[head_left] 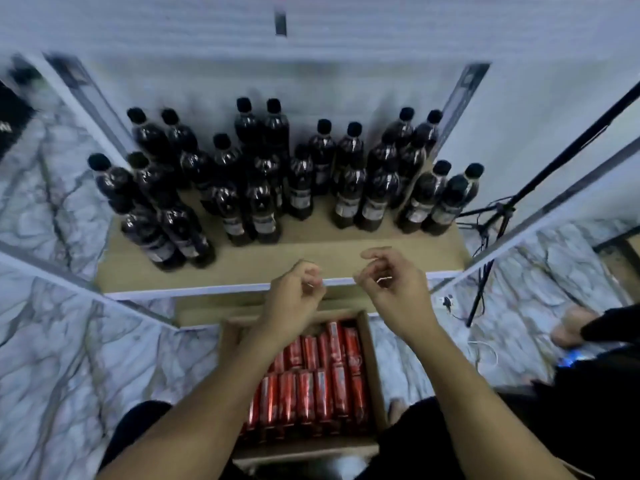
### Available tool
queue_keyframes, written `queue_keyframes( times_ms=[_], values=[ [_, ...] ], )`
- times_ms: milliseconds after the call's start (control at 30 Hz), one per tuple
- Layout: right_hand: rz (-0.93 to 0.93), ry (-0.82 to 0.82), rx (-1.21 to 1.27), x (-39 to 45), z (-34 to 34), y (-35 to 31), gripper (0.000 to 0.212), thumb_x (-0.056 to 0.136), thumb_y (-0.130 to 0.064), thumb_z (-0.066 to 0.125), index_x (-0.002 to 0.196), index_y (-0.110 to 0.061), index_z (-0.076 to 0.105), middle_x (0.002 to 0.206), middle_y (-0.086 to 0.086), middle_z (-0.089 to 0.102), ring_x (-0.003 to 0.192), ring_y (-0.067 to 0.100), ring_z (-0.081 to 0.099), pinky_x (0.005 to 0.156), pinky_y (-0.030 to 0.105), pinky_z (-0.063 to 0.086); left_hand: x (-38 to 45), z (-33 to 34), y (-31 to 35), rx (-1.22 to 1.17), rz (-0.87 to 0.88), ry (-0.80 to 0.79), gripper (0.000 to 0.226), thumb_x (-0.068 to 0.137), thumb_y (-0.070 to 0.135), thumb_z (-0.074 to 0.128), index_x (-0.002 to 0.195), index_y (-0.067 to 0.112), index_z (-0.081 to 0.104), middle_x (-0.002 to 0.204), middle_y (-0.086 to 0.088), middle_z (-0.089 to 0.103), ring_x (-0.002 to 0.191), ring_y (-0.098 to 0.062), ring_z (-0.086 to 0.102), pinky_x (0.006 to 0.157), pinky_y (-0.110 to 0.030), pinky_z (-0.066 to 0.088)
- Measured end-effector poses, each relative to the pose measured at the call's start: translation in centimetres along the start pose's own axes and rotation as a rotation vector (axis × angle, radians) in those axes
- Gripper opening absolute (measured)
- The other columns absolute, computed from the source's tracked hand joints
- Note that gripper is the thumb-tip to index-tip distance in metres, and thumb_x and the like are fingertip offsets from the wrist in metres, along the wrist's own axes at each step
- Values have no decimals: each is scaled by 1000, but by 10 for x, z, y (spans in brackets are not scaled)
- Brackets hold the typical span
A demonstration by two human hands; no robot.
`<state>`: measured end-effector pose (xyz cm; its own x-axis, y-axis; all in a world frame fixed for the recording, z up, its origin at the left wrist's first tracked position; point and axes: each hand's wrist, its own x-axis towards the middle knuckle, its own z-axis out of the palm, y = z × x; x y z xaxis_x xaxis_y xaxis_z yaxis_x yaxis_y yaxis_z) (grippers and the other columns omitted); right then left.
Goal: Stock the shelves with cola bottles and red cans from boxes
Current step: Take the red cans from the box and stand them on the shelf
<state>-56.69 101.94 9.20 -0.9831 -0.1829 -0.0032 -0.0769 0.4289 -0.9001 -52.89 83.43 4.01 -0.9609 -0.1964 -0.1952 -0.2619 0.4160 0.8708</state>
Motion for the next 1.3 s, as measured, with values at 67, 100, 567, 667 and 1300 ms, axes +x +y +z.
queue_keyframes(
  times_ms=[67, 100, 567, 667, 1300],
  values=[
    [123, -82, -76, -5, 36, 74, 25, 86, 1, 70, 103, -16, 65, 76, -3, 66, 66, 6, 60, 66, 17, 47, 16, 36, -83, 33, -93, -39, 31, 87, -4, 68, 97, 25, 63, 87, 0, 69, 92, -29, 71, 89, -42, 57],
    [180, -116, -131, -6, 55, 109, 22, 87, -1, 71, 102, -15, 65, 75, -2, 66, 67, 10, 60, 67, 20, 48, 22, 53, -122, 64, -128, -61, 29, 88, -2, 68, 99, 24, 63, 88, 0, 68, 93, -30, 71, 87, -41, 57],
    [567, -191, -519, -36, 235, 455, 51, 82, -50, 67, 115, -11, 64, 112, 17, 68, 102, 37, 67, 89, 47, 57, 22, 191, -463, 486, -396, -400, 91, 61, 89, 62, 132, 33, 56, 134, 1, 65, 129, -30, 55, 111, -57, 38],
    [563, -191, -615, -35, 247, 459, 60, 88, -44, 70, 129, -4, 55, 135, 24, 52, 120, 42, 56, 100, 47, 50, 12, 189, -474, 654, -315, -445, 84, 68, 85, 67, 136, 37, 55, 142, 4, 58, 140, -28, 39, 117, -55, 15],
    [473, -62, -959, -47, 274, 478, 71, 84, -41, 77, 133, -3, 42, 140, 24, 39, 128, 42, 43, 100, 56, 47, 34, 160, -475, 643, -218, -772, 90, 35, 73, 91, 108, 45, 46, 139, 5, 57, 134, -25, 39, 111, -53, 38]
  ],
)
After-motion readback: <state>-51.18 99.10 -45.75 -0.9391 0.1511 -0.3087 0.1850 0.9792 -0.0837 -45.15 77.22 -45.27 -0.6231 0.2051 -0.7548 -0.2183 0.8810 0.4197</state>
